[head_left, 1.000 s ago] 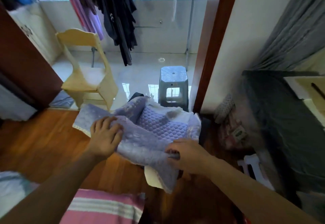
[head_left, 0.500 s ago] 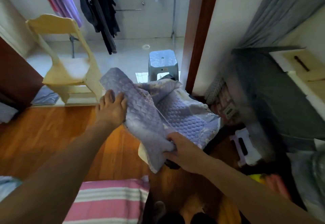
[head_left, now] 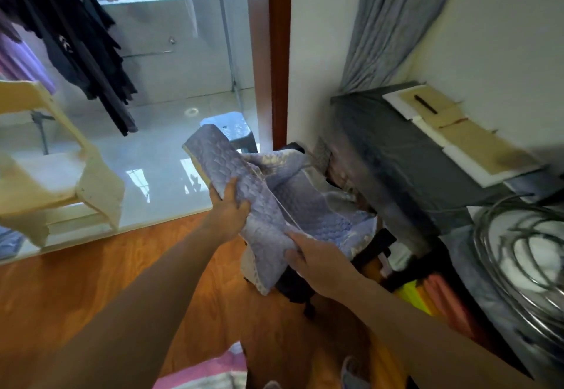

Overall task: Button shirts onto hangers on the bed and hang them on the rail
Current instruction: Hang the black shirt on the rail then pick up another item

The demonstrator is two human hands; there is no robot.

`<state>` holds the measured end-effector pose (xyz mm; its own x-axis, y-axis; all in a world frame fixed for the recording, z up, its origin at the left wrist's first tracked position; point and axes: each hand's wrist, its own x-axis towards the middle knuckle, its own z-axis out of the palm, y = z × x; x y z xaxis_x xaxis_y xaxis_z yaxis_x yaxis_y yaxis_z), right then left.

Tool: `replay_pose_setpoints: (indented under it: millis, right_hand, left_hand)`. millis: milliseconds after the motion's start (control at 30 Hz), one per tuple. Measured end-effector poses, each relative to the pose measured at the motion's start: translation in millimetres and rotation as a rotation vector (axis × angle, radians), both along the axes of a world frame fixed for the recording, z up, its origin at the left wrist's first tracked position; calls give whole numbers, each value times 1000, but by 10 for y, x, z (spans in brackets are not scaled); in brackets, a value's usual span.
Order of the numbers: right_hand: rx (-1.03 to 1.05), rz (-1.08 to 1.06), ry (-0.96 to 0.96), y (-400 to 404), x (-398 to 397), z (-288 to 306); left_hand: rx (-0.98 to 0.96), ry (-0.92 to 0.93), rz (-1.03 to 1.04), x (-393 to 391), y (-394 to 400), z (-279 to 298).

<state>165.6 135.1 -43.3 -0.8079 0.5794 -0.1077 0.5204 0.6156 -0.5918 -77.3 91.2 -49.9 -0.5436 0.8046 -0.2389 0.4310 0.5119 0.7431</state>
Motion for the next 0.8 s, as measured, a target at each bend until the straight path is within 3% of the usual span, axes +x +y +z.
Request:
replay_pose_setpoints:
  millis: [100,367,533,667,800]
  right_hand:
    - [94,-121,26,-15,75,-20]
    - [186,-164,-75,99,91,94]
    - [264,-123,-100,28,-1,75]
    - [159,-206,-197,33,-106,152]
    - [-2,-148,-251,69,-14,319]
  left_hand:
    - [-32,17,-4,124,184,-29]
    - [-15,427,154,481,369,73]
    - [100,217,103,426,278,-110]
    - [2,178,91,395,275,-105]
    - [-143,182,106,483,286,73]
